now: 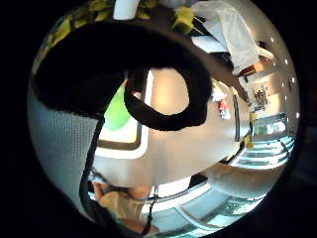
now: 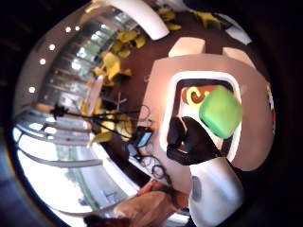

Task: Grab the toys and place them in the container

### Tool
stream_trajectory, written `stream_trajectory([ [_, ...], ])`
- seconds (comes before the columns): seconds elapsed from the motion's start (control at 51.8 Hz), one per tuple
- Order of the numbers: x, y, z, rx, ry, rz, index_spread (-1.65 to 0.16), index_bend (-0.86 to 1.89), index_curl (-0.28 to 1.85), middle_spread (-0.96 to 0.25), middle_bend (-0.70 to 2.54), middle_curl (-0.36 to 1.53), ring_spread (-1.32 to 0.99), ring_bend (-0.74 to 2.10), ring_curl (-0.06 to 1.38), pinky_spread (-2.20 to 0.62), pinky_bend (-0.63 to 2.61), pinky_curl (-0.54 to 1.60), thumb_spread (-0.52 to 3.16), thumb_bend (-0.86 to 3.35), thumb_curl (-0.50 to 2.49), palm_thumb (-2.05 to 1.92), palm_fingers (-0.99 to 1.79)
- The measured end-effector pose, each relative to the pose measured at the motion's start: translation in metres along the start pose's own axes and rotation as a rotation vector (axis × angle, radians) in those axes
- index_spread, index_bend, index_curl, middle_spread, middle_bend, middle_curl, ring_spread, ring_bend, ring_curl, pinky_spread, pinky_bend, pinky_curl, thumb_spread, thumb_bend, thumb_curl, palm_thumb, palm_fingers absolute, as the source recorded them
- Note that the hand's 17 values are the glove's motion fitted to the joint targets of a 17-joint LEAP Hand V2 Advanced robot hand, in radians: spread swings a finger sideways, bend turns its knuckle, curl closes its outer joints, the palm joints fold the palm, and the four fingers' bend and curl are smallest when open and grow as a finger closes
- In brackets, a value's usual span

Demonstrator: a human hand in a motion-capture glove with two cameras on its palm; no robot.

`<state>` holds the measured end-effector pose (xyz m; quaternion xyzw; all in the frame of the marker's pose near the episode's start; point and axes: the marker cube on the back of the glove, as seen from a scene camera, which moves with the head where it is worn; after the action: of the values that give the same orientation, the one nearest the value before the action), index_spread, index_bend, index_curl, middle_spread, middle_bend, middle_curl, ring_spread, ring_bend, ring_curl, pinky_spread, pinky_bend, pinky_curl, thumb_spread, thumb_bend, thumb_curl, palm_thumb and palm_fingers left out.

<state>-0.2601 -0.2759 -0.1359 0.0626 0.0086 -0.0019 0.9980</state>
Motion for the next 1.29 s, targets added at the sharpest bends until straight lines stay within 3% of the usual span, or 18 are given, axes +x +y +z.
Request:
stream_trajectory([
  [0.231,0.005,0.012,0.001,0.017,-0.179,-0.019,-0.32,0.15,0.34,0.01,0.11,0.20,0.09,0.18,0.26,0.05,1.37,0.34,1.27,-0.01,0.41,0.41,-0.15],
  [0.579,0.032,0.039,-0.007,0.003,-0.107,0.008,-0.33,0.20,0.37,0.00,0.16,0.21,0.08,0.17,0.25,0.05,1.30,0.32,1.28,-0.01,0.37,0.41,-0.07],
  [0.733,0.048,0.068,0.013,-0.059,-0.078,0.135,-0.33,0.20,0.39,-0.01,0.15,0.22,0.07,0.18,0.24,0.05,1.28,0.32,1.29,-0.02,0.36,0.39,-0.05],
  [0.868,0.065,0.090,0.040,-0.122,-0.115,0.043,-0.33,0.19,0.40,0.00,0.14,0.22,0.07,0.19,0.25,0.05,1.26,0.31,1.35,0.00,0.35,0.39,-0.06],
  [1.1,0.122,0.161,0.072,-0.185,-0.072,0.160,-0.32,0.19,0.41,0.00,0.14,0.22,0.05,0.18,0.25,0.04,1.18,0.30,1.41,-0.01,0.33,0.35,-0.11],
  [1.157,0.122,0.175,0.080,-0.187,-0.167,0.203,-0.32,0.19,0.41,0.00,0.13,0.22,0.04,0.18,0.25,0.03,1.16,0.30,1.42,-0.01,0.32,0.34,-0.11],
  [1.292,0.160,0.212,0.084,-0.198,0.001,0.097,-0.32,0.18,0.41,0.00,0.12,0.21,0.04,0.18,0.24,0.03,1.15,0.30,1.43,-0.01,0.32,0.32,-0.11],
])
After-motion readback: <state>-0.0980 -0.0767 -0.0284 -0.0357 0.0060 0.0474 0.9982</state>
